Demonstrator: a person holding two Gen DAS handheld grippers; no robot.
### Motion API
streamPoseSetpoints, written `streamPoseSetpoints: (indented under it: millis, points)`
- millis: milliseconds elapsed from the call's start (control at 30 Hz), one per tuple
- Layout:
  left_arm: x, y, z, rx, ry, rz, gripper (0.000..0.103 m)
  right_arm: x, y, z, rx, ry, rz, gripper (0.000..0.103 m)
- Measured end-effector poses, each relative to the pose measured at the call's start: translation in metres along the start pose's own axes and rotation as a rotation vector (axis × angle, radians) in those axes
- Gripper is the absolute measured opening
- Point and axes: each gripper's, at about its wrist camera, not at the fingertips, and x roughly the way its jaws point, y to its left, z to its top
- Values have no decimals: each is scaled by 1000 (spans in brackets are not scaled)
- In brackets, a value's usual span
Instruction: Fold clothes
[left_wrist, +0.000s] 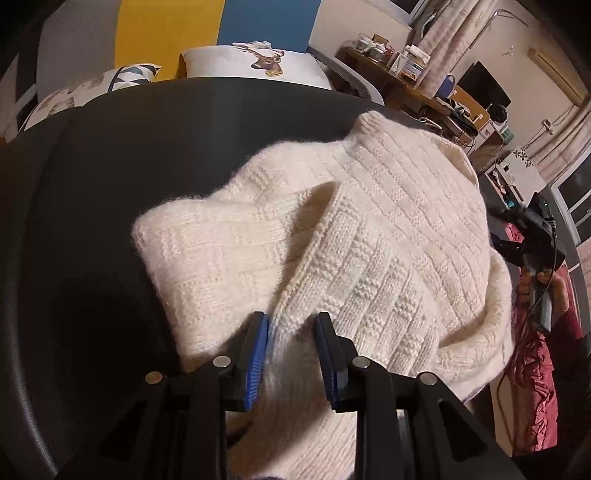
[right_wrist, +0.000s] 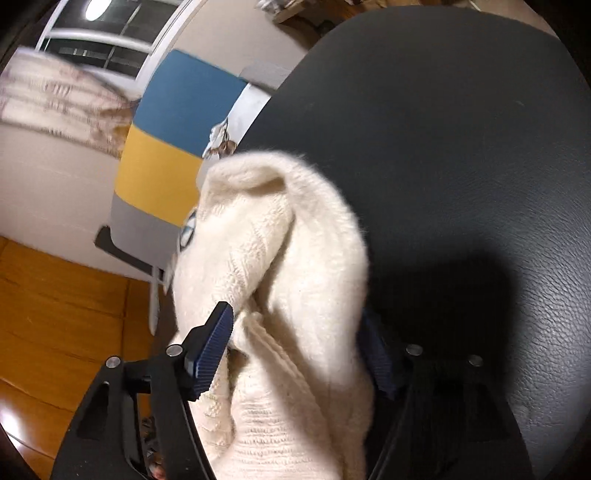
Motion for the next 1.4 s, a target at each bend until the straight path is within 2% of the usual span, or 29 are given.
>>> streamPoseSetpoints:
  millis: [33, 67, 100, 167, 233, 333, 367, 433, 467, 533, 667, 733, 800, 833, 867, 933, 1000, 1067, 1100, 1167, 1233, 1267, 1400]
  points:
    - [0, 0, 0, -3, 0, -2, 27, 7, 1, -1, -4, 12, -54, 18]
    - [0, 1, 0, -6, 0, -4, 27, 15, 2, -2, -4, 24, -112, 10]
    - [0, 1, 0, -6, -1, -3, 27, 18, 7, -4, -17, 21, -139, 5]
    - [0, 0, 0, -3, -4, -1, 27, 20, 16, -8, -47, 8, -185, 5]
    - [-1, -1, -1, 4, -6, 5, 27, 14, 40, -10, -136, -9, -250, 5]
    - [-3, -3, -1, 30, -14, 38, 29, -18, 111, -15, -394, -95, -363, 5]
    - [-4, -4, 0, 38, -16, 50, 29, -28, 138, -20, -514, -130, -452, 5]
    - [-12, -1, 1, 18, -42, 51, 28, -35, 195, -35, -870, -246, -827, 5]
    - [-17, 2, 1, -1, -61, 42, 28, -32, 203, -33, -924, -268, -928, 5]
    - [-31, 17, -2, -76, -96, -3, 28, -22, 210, -26, -988, -299, -1101, 5]
    - [-57, 56, -16, -233, -126, -75, 27, -22, 164, -1, -858, -260, -1186, 5]
    - [-66, 71, -25, -264, -119, -81, 27, -38, 133, -1, -763, -234, -1188, 11]
    - [-70, 79, -34, -263, -100, -94, 28, -47, 117, -2, -662, -196, -1083, 16]
    - [-72, 79, -38, -248, -94, -76, 28, -54, 112, -2, -609, -189, -1017, 26]
    - [-73, 76, -39, -224, -97, -64, 29, -61, 106, -3, -557, -181, -950, 30]
    - [-75, 64, -40, -164, -109, -40, 29, -81, 106, -11, -516, -228, -904, 49]
    - [-78, 41, -36, -69, -145, -20, 29, -100, 116, -21, -513, -286, -851, 57]
    - [-74, 21, -23, 10, -148, -27, 29, -104, 139, -28, -527, -295, -785, 58]
    - [-69, 11, -15, 46, -141, -37, 30, -111, 146, -39, -533, -277, -719, 59]
    - [-56, -6, 4, 114, -119, -42, 31, -119, 154, -59, -539, -225, -562, 61]
    - [-38, -18, 23, 155, -93, -27, 31, -107, 167, -84, -557, -137, -383, 65]
    - [-27, -17, 33, 150, -65, -36, 31, -98, 173, -97, -573, -96, -336, 66]
    - [-1, -16, 57, 108, 13, -139, 31, -56, 182, -133, -601, 26, -271, 69]
